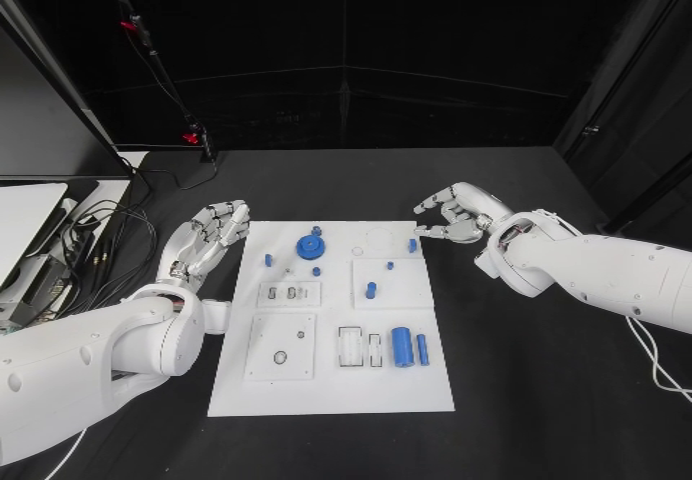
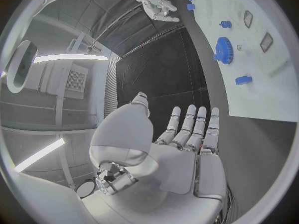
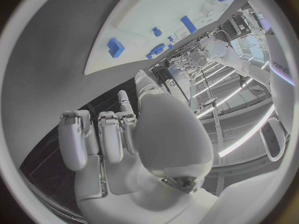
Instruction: Assemble the parts on the task board
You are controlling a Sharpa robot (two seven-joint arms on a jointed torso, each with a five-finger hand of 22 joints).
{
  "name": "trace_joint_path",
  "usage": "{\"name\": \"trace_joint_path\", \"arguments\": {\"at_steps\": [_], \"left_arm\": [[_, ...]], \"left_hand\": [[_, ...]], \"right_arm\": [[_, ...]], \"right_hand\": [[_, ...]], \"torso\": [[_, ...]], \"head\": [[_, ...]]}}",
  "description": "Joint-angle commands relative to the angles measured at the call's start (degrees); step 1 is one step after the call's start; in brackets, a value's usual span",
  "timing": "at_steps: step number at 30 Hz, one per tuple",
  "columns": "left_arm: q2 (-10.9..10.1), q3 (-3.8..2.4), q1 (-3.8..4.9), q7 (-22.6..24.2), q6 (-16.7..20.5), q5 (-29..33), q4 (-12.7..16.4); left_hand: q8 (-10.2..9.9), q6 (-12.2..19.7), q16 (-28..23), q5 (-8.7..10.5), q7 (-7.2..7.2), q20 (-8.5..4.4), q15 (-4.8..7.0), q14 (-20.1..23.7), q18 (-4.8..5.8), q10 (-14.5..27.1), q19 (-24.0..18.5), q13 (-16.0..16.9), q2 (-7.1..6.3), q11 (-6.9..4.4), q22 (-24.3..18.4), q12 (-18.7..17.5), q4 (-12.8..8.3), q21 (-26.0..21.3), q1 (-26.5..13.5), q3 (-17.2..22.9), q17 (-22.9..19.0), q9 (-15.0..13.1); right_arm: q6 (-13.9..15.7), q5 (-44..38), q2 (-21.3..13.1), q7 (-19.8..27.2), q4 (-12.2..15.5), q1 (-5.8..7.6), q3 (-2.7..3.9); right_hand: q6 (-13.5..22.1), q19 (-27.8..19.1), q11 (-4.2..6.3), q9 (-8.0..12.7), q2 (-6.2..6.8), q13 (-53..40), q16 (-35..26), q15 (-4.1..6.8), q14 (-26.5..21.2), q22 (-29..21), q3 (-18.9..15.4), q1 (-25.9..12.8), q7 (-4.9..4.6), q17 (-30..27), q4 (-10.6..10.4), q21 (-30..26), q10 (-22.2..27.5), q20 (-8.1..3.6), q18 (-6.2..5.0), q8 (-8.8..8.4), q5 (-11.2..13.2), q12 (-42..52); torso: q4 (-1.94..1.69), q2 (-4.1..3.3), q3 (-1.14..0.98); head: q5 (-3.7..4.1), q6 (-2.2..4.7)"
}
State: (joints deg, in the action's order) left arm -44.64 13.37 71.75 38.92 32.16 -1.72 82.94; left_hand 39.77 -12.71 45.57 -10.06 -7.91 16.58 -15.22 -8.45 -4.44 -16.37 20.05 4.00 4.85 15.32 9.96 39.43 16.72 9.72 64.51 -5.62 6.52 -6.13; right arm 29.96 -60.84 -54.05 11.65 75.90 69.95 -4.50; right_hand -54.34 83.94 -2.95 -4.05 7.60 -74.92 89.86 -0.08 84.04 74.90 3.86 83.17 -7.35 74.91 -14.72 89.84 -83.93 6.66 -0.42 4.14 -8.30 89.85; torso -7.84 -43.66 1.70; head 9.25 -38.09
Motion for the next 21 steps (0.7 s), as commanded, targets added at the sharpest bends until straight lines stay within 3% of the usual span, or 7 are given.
{"name": "trace_joint_path", "arguments": {"at_steps": [1,5,10,21], "left_arm": [[-0.04,-0.04,0.07,14.32,-0.51,-0.35,0.05],[-0.11,-0.04,0.06,14.30,-0.49,-0.35,0.05],[-0.19,-0.03,0.05,14.27,-0.41,-0.35,0.01],[-0.18,-0.02,0.04,14.21,-0.37,-0.35,0.04]], "left_hand": [[0.37,-0.57,0.32,-0.31,-9.20,0.07,-0.06,0.26,-0.46,-0.30,-0.45,-0.09,0.09,-0.02,0.10,0.19,-0.08,0.40,0.61,-0.33,-0.08,0.06],[0.37,-0.57,0.32,-0.31,-9.20,0.07,-0.06,0.26,-0.46,-0.30,-0.45,-0.09,0.09,-0.02,0.10,0.19,-0.08,0.40,0.61,-0.33,-0.08,0.06],[0.37,-0.57,0.32,-0.31,-9.20,0.07,-0.06,0.26,-0.46,-0.30,-0.45,-0.09,0.09,-0.02,0.10,0.19,-0.08,0.40,0.61,-0.33,-0.08,0.06],[0.40,-0.61,0.38,-0.40,-9.20,0.08,-0.06,0.28,-0.46,-0.32,-0.51,-0.11,0.17,-0.02,0.09,0.24,-0.07,0.41,0.74,-0.41,-0.16,0.12]], "right_arm": [[-3.33,-4.69,0.34,-2.39,-0.70,-0.25,0.04],[-4.27,-5.88,0.69,-2.67,-1.21,-0.52,0.04],[-5.10,-6.48,1.19,-2.90,-1.65,-0.72,0.04],[-6.85,-7.03,1.89,-4.53,-2.20,-0.79,0.05]], "right_hand": [[0.42,6.06,0.56,0.07,0.39,-15.08,0.14,0.60,5.96,15.10,-0.42,0.53,0.33,15.09,-0.49,0.16,-6.07,-0.63,0.42,-0.36,0.63,0.15],[0.69,6.00,0.84,0.08,0.89,-15.08,0.14,0.88,5.96,15.06,-0.88,0.71,0.58,15.09,-1.33,0.10,-6.07,-0.90,0.40,-0.33,0.91,0.15],[0.67,5.97,0.88,0.07,0.98,-15.08,0.14,0.93,5.96,15.03,-0.99,0.71,0.61,15.09,-1.54,0.07,-6.07,-0.96,0.39,-0.29,0.97,0.15],[-0.03,5.99,0.94,-0.10,0.84,-15.08,0.14,1.05,5.96,15.05,-1.11,0.89,0.66,15.09,-1.84,0.09,-6.07,-1.12,0.39,0.10,1.04,0.15]], "torso": [[-0.15,-0.02,0.02],[-0.13,-0.08,-0.07],[-0.10,-0.02,0.04],[-0.13,-0.03,0.01]], "head": [[0.03,-0.08],[-0.14,-0.17],[-0.20,-0.35],[-0.24,-0.43]]}}
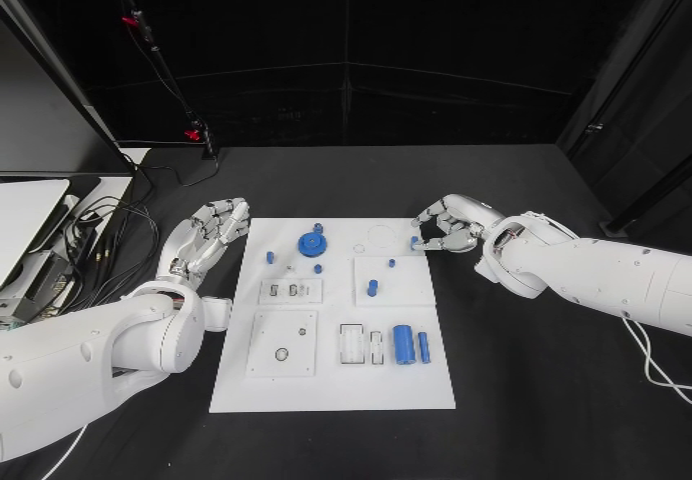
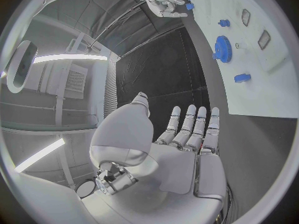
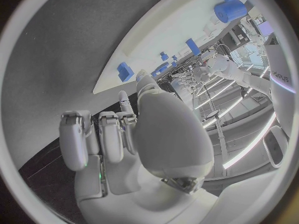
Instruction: Assemble the parts on the task board
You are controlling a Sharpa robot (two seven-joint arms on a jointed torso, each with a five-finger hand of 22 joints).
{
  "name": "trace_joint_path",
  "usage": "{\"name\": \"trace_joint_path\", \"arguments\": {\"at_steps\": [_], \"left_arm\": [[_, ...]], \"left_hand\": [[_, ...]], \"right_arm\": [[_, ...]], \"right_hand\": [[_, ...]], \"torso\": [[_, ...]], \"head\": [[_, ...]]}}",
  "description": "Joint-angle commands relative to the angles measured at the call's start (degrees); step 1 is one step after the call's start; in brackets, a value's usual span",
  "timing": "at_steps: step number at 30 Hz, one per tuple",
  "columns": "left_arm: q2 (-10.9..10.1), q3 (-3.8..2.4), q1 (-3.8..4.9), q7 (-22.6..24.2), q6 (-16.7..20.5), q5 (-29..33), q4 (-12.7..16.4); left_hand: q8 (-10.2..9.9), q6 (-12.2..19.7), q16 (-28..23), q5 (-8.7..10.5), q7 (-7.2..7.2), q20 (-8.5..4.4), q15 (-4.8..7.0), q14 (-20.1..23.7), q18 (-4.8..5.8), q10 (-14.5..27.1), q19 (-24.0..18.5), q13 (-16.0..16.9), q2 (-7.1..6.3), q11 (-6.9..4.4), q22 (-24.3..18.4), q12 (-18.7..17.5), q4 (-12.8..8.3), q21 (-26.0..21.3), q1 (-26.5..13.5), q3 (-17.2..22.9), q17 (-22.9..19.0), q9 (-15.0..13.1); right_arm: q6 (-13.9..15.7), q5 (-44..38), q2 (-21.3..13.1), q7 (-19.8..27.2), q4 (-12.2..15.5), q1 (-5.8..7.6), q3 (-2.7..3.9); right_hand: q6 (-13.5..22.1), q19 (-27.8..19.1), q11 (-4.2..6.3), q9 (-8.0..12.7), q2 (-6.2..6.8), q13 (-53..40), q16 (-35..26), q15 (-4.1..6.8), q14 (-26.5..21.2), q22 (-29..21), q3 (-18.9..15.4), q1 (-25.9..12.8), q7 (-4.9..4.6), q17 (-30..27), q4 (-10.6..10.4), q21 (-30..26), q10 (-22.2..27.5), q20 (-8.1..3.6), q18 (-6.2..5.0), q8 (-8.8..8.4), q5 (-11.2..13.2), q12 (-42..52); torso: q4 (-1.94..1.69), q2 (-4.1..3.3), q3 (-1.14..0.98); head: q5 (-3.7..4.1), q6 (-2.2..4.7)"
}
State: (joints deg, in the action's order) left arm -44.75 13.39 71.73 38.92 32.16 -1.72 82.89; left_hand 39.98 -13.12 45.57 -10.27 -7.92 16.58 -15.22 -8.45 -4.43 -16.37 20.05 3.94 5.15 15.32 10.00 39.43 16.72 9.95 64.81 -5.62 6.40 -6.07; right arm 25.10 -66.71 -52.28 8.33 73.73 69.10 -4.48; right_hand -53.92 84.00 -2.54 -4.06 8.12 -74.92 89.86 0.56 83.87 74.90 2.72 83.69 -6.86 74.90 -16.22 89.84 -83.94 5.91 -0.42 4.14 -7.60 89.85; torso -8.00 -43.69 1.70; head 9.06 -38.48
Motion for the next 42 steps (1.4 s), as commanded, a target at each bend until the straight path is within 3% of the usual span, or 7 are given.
{"name": "trace_joint_path", "arguments": {"at_steps": [1,14,27,42], "left_arm": [[-0.10,-0.04,0.06,14.20,-0.35,-0.35,0.10],[-0.23,-0.03,0.06,14.23,-0.41,-0.35,0.23],[-0.48,-0.03,0.06,14.21,-0.37,-0.35,0.26],[-0.44,-0.03,0.06,14.16,-0.48,-0.35,0.22]], "left_hand": [[0.19,-0.20,0.38,-0.19,-9.19,0.08,-0.06,0.27,-0.46,-0.32,-0.51,-0.05,-0.13,-0.02,0.04,0.24,-0.06,0.18,0.44,-0.41,-0.04,0.05],[0.19,-0.20,0.38,-0.19,-9.19,0.08,-0.06,0.27,-0.46,-0.32,-0.51,-0.05,-0.13,-0.02,0.04,0.24,-0.06,0.18,0.44,-0.41,-0.04,0.05],[0.20,-0.21,0.41,-0.22,-9.18,0.08,-0.06,0.28,-0.45,-0.33,-0.53,-0.06,-0.08,-0.02,0.04,0.26,-0.05,0.19,0.48,-0.45,-0.08,0.08],[0.20,-0.21,0.41,-0.22,-9.18,0.08,-0.06,0.28,-0.45,-0.33,-0.53,-0.06,-0.08,-0.02,0.04,0.26,-0.05,0.19,0.48,-0.45,-0.08,0.08]], "right_arm": [[-2.15,-1.21,0.15,-1.33,-0.03,0.05,0.03],[-2.91,-2.10,0.75,-3.47,-0.35,0.02,0.03],[-2.92,-2.33,1.43,-4.82,-0.53,0.00,0.03],[-2.16,-3.08,1.91,-6.29,-0.48,-0.09,0.03]], "right_hand": [[-0.50,5.93,0.54,-0.10,0.30,-15.08,0.14,0.42,6.13,15.05,0.02,0.38,0.18,15.10,-0.35,0.09,-6.06,-0.37,0.40,0.12,0.34,0.15],[-3.05,5.92,0.60,-0.46,-0.60,-15.08,0.14,0.54,6.13,15.04,0.43,1.16,0.45,15.10,-0.27,0.08,-6.06,-0.56,0.39,1.11,-0.27,0.15],[-3.96,5.91,0.51,-0.50,-1.33,-15.08,0.14,0.49,6.13,15.04,0.84,1.40,0.51,15.10,-0.25,0.07,-6.06,-0.56,0.39,1.33,-0.47,0.15],[-9.96,6.00,0.57,-0.93,-3.98,-15.08,0.14,0.54,6.13,15.10,3.04,3.74,1.16,15.10,0.77,0.16,-6.06,-0.60,0.42,2.92,-0.67,0.15]], "torso": [[0.03,0.00,0.00],[0.10,-0.02,0.07],[0.08,-0.01,0.00],[0.01,0.05,0.02]], "head": [[-0.11,-0.03],[-0.25,-0.08],[-0.46,-0.35],[-0.39,-0.54]]}}
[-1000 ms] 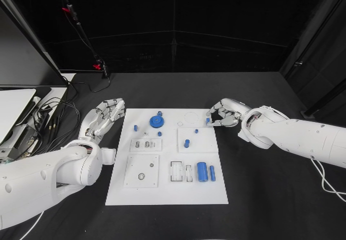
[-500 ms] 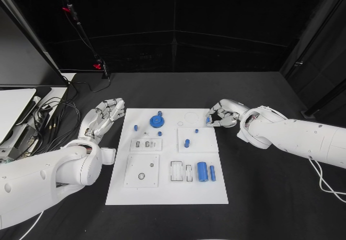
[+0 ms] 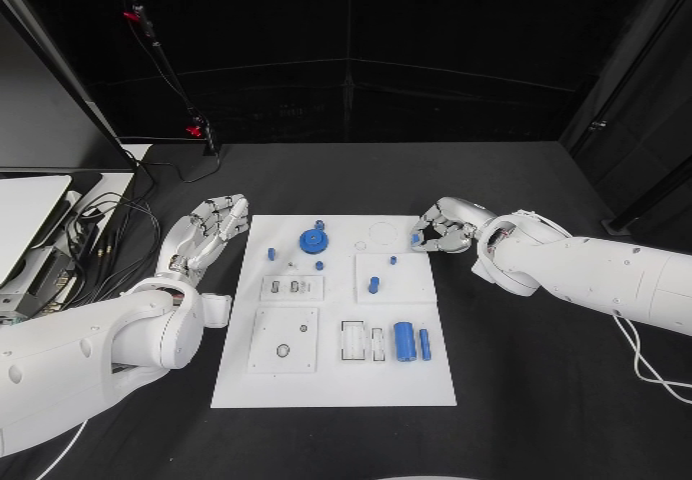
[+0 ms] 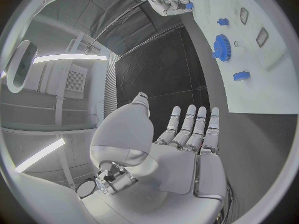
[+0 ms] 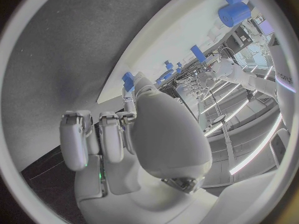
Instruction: Assemble the parts on the task board
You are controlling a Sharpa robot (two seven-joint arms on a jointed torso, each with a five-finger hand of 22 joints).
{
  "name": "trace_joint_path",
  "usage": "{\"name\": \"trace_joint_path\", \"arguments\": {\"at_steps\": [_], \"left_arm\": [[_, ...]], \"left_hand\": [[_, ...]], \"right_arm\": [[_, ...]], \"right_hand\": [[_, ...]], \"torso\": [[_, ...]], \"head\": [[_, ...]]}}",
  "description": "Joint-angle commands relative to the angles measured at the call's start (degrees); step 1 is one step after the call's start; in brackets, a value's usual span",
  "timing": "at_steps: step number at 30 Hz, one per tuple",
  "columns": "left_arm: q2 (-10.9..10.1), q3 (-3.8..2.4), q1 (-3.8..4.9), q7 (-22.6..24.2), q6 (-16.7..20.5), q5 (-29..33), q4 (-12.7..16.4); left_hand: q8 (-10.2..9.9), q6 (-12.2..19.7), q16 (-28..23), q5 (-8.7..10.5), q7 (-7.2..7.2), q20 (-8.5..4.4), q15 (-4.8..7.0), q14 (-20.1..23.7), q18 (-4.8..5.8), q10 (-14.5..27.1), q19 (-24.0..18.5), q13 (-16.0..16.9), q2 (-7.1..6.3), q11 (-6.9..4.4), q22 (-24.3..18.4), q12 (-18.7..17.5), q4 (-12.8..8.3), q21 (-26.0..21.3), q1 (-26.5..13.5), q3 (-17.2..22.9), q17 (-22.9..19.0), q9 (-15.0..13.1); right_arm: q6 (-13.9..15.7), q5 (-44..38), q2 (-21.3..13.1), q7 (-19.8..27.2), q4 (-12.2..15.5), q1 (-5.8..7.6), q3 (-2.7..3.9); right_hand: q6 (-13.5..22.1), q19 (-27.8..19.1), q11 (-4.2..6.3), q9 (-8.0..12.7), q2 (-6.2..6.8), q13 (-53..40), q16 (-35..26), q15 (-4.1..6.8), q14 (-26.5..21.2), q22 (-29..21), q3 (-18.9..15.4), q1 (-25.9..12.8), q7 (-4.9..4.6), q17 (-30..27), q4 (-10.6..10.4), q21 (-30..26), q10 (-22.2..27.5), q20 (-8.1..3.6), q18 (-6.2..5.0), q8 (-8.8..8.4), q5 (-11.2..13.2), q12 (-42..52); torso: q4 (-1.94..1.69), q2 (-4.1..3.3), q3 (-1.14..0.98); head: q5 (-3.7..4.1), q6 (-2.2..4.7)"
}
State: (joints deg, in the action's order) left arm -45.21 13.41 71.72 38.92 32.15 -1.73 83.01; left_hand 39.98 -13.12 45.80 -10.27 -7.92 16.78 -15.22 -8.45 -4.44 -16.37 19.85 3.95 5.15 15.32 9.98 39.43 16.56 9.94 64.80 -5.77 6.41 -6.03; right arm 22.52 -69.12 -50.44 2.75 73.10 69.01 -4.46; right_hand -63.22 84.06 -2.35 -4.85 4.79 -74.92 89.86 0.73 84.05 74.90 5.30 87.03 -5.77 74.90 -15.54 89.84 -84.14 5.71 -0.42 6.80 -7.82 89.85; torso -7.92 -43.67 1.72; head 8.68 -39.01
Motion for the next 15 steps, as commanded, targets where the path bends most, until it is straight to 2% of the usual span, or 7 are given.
{"name": "trace_joint_path", "arguments": {"at_steps": [1,7,15], "left_arm": [[0.01,-0.04,0.07,14.16,-0.48,-0.35,0.10],[-0.06,-0.04,0.07,14.14,-0.45,-0.35,0.16],[-0.12,-0.04,0.07,14.14,-0.46,-0.35,0.22]], "left_hand": [[0.21,-0.21,0.19,-0.23,-9.19,-0.13,-0.06,0.28,-0.45,-0.33,-0.33,-0.07,-0.08,-0.02,0.06,0.26,0.10,0.20,0.49,-0.30,-0.10,0.05],[0.21,-0.21,0.19,-0.23,-9.19,-0.13,-0.06,0.28,-0.45,-0.33,-0.33,-0.07,-0.08,-0.02,0.06,0.26,0.10,0.20,0.49,-0.30,-0.10,0.05],[0.21,-0.21,0.19,-0.23,-9.19,-0.13,-0.06,0.28,-0.45,-0.33,-0.33,-0.07,-0.08,-0.02,0.06,0.26,0.10,0.20,0.49,-0.30,-0.10,0.05]], "right_arm": [[0.53,-0.68,0.09,-0.75,0.17,-0.01,0.01],[2.00,-0.73,0.14,-0.31,0.54,-0.07,0.01],[7.49,0.38,-0.16,2.58,1.60,-0.18,0.01]], "right_hand": [[-0.89,5.94,0.38,-0.15,-0.77,-15.08,0.14,0.37,5.95,15.10,0.56,0.51,0.07,15.10,0.17,0.16,-5.86,-0.41,0.42,0.30,-0.50,0.15],[-2.35,5.94,0.24,-0.17,-1.57,-15.08,0.14,0.29,5.95,15.10,1.14,1.25,-0.12,15.10,0.88,0.16,-5.86,-0.38,0.42,0.47,-1.35,0.15],[-2.73,5.94,0.11,-0.12,-1.82,-15.08,0.14,0.22,5.95,15.10,1.27,1.35,-0.29,15.10,1.08,0.16,-5.86,-0.34,0.42,0.40,-1.89,0.15]], "torso": [[-0.06,0.03,-0.01],[-0.08,0.04,0.01],[0.02,0.04,0.01]], "head": [[-0.04,-0.01],[-0.05,0.08],[-0.58,0.21]]}}
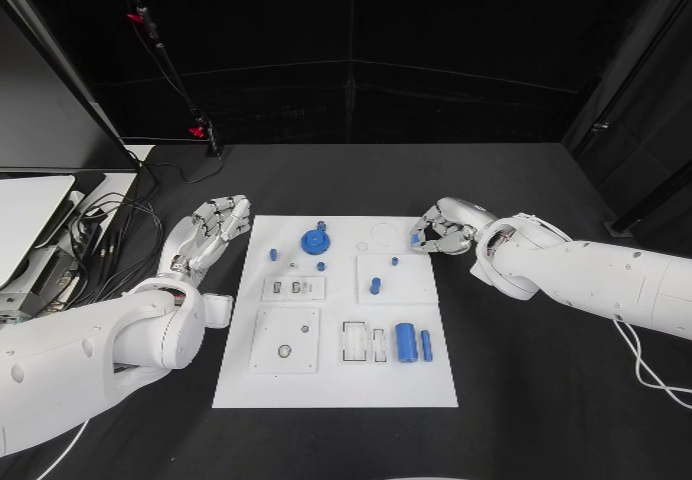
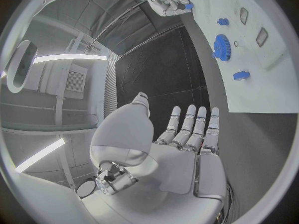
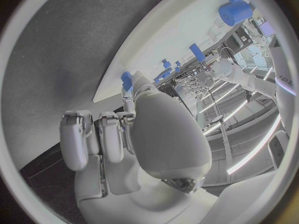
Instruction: Assemble the parts on the task board
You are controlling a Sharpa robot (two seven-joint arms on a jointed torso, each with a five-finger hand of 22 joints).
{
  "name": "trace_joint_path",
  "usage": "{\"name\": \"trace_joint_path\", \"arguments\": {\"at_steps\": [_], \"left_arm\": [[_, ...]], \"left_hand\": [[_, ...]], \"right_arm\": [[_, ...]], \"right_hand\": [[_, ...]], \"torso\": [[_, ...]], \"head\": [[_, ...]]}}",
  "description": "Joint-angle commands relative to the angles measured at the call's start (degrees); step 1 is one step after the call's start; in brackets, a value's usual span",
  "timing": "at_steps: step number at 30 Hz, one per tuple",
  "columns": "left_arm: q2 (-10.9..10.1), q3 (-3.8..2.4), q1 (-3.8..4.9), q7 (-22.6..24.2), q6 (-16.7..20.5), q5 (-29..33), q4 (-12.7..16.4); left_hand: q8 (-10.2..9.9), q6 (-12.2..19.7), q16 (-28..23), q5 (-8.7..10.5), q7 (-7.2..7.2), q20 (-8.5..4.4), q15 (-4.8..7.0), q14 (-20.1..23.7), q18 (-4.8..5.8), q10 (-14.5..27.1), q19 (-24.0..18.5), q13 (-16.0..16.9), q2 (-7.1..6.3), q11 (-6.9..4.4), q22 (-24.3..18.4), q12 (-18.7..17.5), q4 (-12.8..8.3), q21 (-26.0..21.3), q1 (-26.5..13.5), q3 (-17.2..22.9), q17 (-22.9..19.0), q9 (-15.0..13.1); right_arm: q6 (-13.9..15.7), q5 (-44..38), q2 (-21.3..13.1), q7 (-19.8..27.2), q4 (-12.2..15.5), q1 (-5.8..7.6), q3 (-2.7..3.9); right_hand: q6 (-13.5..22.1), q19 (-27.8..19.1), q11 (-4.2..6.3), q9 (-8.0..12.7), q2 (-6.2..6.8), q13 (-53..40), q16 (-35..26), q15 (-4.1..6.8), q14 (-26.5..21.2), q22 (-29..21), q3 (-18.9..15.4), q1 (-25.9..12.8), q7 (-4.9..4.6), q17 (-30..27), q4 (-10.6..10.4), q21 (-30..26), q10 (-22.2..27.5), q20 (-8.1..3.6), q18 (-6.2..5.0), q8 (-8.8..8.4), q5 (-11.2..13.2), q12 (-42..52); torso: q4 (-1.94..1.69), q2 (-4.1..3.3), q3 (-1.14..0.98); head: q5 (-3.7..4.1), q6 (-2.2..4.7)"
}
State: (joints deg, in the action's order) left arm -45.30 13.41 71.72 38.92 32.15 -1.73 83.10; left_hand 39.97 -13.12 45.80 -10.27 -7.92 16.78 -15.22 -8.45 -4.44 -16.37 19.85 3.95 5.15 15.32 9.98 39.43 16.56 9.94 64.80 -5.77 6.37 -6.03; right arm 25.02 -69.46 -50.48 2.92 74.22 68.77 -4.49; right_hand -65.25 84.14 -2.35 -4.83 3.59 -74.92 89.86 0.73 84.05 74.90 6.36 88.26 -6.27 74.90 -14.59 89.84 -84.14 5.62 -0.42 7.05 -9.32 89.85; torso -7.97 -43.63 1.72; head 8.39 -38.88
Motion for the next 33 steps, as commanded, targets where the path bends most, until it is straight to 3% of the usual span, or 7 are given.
{"name": "trace_joint_path", "arguments": {"at_steps": [1,6,9,14,21,33], "left_arm": [[-0.04,-0.05,0.07,14.14,-0.46,-0.35,0.14],[-0.06,-0.04,0.07,14.09,-0.42,-0.35,0.10],[-0.02,-0.04,0.08,14.03,-0.38,-0.35,0.06],[0.18,-0.04,0.08,13.96,-0.39,-0.35,-0.01],[0.29,-0.04,0.09,13.89,-0.36,-0.35,-0.05],[0.36,-0.04,0.11,13.79,-0.28,-0.35,0.07]], "left_hand": [[0.21,-0.21,0.19,-0.23,-9.19,-0.13,-0.06,0.28,-0.45,-0.33,-0.33,-0.07,-0.08,-0.02,0.06,0.26,0.10,0.20,0.49,-0.30,-0.05,0.05],[0.21,-0.21,0.19,-0.23,-9.19,-0.13,-0.06,0.28,-0.45,-0.33,-0.33,-0.07,-0.08,-0.02,0.06,0.26,0.10,0.20,0.49,-0.30,-0.05,0.05],[0.21,-0.21,0.19,-0.23,-9.19,-0.13,-0.06,0.28,-0.45,-0.33,-0.33,-0.07,-0.08,-0.02,0.06,0.26,0.10,0.20,0.49,-0.30,-0.05,0.05],[0.24,-0.23,0.27,-0.29,-9.19,-0.12,-0.06,0.30,-0.43,-0.33,-0.39,-0.09,0.01,-0.02,0.07,0.31,0.12,0.23,0.58,-0.43,-0.15,0.14],[0.24,-0.23,0.27,-0.29,-9.19,-0.12,-0.06,0.30,-0.43,-0.33,-0.39,-0.09,0.01,-0.02,0.07,0.31,0.12,0.23,0.58,-0.43,-0.15,0.14],[0.24,-0.23,0.27,-0.29,-9.19,-0.12,-0.06,0.30,-0.43,-0.33,-0.39,-0.09,0.01,-0.02,0.07,0.31,0.12,0.23,0.58,-0.43,-0.15,0.14]], "right_arm": [[5.99,1.28,-0.23,3.00,0.77,0.06,0.05],[10.32,3.69,-1.15,5.17,3.66,0.10,0.10],[10.98,4.10,-1.14,4.80,5.71,0.21,0.14],[10.31,3.08,0.24,2.98,8.59,0.32,0.17],[7.98,-0.83,3.76,-2.20,11.94,0.34,0.19],[5.33,-7.85,11.35,-12.39,13.67,0.25,0.17]], "right_hand": [[-0.70,5.86,0.12,-0.13,-0.63,-15.08,0.14,0.22,5.95,15.10,0.21,0.13,0.21,15.10,0.13,0.16,-5.86,-0.25,0.42,0.15,-0.40,0.15],[-0.74,5.86,0.03,-0.07,-0.78,-15.08,0.14,0.17,5.95,15.10,0.20,-0.05,0.11,15.10,0.07,0.16,-5.86,-0.22,0.42,0.03,-0.63,0.15],[-0.77,5.86,-0.01,-0.04,-0.82,-15.08,0.14,0.14,5.95,15.10,0.14,-0.21,0.07,15.10,0.01,0.16,-5.86,-0.20,0.42,-0.04,-0.72,0.15],[-0.81,5.86,-0.06,0.02,-0.91,-15.08,0.14,0.10,5.95,15.10,0.06,-0.48,0.04,15.10,-0.11,0.16,-5.86,-0.16,0.42,-0.16,-0.84,0.15],[-0.88,5.86,-0.07,0.06,-1.12,-15.08,0.14,0.09,5.95,15.10,0.09,-0.60,0.05,15.10,-0.14,0.16,-5.86,-0.14,0.42,-0.26,-1.06,0.15],[-0.91,5.73,-0.10,0.12,-1.14,-15.08,0.14,0.11,5.95,15.01,-0.04,-0.89,0.02,15.10,-0.21,0.03,-5.86,-0.13,0.37,-0.39,-1.18,0.15]], "torso": [[0.08,0.01,0.00],[0.01,0.12,0.08],[0.07,0.13,0.12],[-0.01,-0.04,0.03],[0.00,0.00,0.09],[-0.02,-0.04,0.06]], "head": [[-0.36,0.11],[-1.26,0.01],[-2.00,-0.14],[-2.95,-0.19],[-5.85,-1.29],[-7.52,-2.37]]}}
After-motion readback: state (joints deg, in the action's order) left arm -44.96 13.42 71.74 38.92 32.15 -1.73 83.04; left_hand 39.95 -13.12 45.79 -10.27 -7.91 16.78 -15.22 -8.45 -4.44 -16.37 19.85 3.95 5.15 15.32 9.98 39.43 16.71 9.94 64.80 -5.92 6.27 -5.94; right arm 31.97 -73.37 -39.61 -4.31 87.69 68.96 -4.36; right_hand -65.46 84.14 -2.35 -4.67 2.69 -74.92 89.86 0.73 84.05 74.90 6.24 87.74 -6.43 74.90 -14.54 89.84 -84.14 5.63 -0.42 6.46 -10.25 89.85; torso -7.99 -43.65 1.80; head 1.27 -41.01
